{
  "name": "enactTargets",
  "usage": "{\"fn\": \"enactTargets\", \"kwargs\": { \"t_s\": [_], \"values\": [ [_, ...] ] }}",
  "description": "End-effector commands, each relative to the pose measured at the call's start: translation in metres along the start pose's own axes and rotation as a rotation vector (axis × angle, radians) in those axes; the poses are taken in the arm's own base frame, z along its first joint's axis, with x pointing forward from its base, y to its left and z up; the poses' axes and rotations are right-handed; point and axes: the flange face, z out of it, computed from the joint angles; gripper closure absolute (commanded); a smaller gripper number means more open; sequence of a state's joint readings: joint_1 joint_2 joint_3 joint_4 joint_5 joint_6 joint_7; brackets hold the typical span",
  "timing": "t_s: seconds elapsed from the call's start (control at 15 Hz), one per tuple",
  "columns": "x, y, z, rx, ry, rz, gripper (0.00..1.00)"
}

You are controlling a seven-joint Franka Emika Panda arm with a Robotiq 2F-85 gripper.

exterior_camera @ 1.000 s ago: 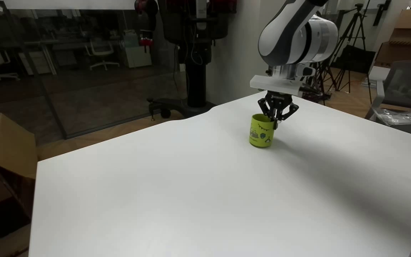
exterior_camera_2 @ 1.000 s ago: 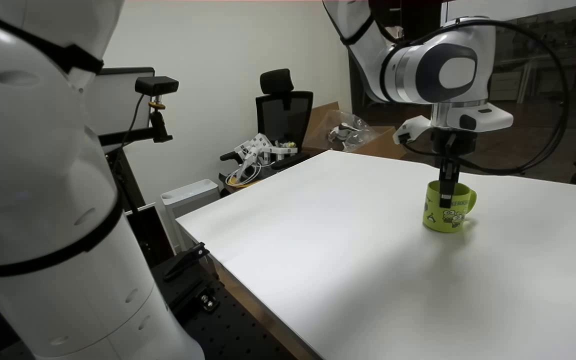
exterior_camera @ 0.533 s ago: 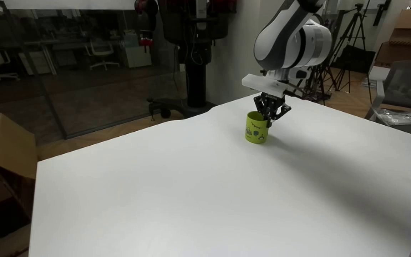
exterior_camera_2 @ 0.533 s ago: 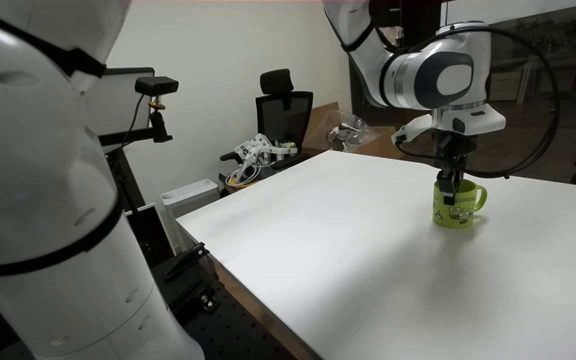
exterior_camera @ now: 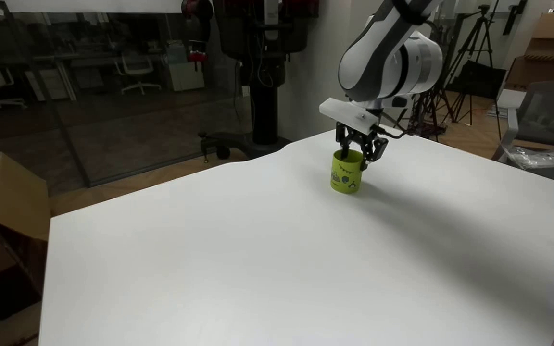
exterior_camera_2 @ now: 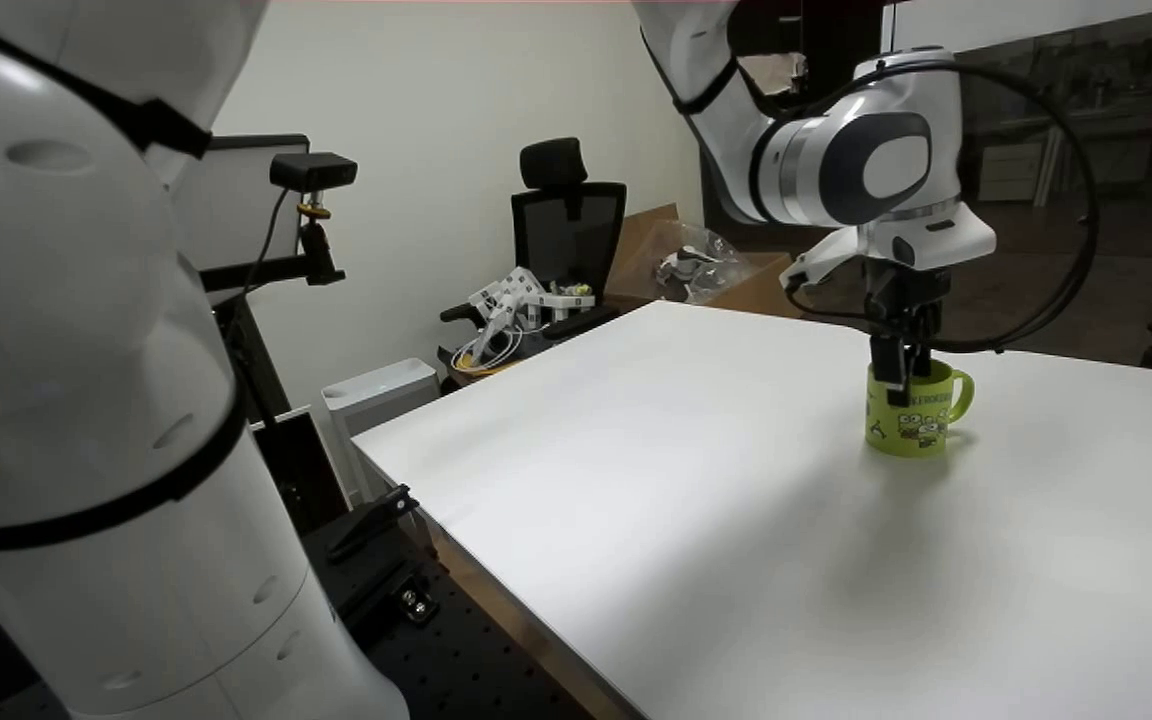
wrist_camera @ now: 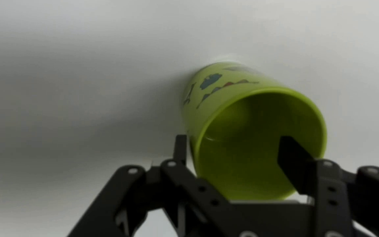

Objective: Move the yellow mug backwards

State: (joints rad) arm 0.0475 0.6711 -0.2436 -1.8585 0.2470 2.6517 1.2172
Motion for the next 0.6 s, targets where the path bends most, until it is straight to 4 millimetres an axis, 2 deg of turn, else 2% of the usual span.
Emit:
{"fn": "enactTargets", "kwargs": {
  "t_s": [0.0, 0.33, 0.4, 0.53],
  "values": [
    [-0.009, 0.003, -0.025, 0.05, 0.028, 0.022, 0.01],
    [-0.024, 0.02, -0.064, 0.103, 0.001, -0.004, 0.0],
    [-0.017, 0.005, -0.04, 0.088, 0.013, -0.014, 0.0],
    [-0.021, 0.012, -0.053, 0.096, 0.002, -0.013, 0.0]
  ]
}}
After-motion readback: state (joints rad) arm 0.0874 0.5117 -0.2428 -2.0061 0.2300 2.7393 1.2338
